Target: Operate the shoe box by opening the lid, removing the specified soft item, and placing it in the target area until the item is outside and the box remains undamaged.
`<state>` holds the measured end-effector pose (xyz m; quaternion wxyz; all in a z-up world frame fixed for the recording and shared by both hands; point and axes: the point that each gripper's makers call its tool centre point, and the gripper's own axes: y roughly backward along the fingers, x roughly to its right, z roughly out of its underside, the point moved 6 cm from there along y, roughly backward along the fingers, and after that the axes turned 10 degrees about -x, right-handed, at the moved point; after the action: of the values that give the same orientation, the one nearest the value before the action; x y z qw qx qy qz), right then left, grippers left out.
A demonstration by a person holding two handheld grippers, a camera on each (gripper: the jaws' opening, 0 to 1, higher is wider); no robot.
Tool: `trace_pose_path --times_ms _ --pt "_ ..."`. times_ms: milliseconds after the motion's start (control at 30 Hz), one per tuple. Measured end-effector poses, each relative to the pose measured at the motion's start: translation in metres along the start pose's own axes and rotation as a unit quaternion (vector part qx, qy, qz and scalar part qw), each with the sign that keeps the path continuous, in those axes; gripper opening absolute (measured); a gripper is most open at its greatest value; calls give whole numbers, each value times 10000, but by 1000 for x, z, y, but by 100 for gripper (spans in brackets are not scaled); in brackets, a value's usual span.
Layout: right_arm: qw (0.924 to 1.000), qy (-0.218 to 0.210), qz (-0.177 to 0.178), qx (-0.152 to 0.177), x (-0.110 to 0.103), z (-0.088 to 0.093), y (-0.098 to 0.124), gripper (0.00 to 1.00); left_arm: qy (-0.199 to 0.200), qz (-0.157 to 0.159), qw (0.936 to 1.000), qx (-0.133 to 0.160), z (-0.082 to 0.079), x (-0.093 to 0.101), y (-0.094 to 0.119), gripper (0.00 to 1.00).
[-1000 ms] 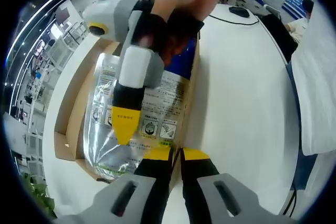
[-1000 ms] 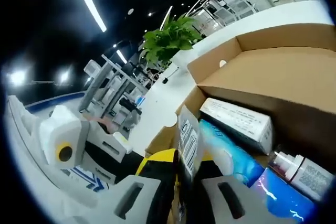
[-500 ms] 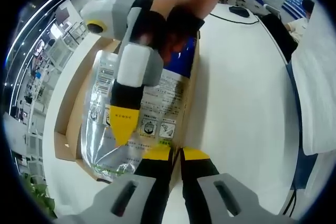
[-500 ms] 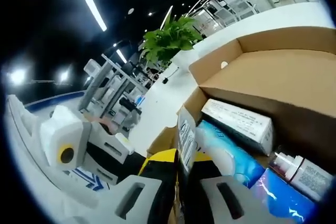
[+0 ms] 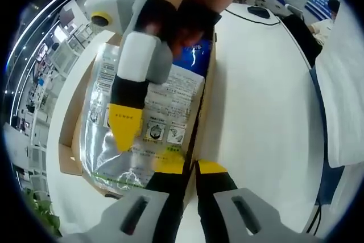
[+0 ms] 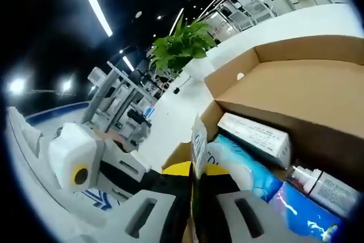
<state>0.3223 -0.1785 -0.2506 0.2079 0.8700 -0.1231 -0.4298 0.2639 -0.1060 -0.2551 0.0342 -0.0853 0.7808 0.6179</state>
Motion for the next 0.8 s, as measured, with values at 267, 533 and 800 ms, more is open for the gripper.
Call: trace_pose_path --times_ms 267,533,800 --pt "9997 -95 125 162 -1 -7 14 0 -2 -4 10000 -9 0 0 0 5" --pt "9990 -59 202 396 -4 -15 31 0 -9 -15 10000 -28 0 0 0 5" --pt "9986 -29 251 471 -8 -20 48 0 -34 8 10000 -22 0 0 0 5"
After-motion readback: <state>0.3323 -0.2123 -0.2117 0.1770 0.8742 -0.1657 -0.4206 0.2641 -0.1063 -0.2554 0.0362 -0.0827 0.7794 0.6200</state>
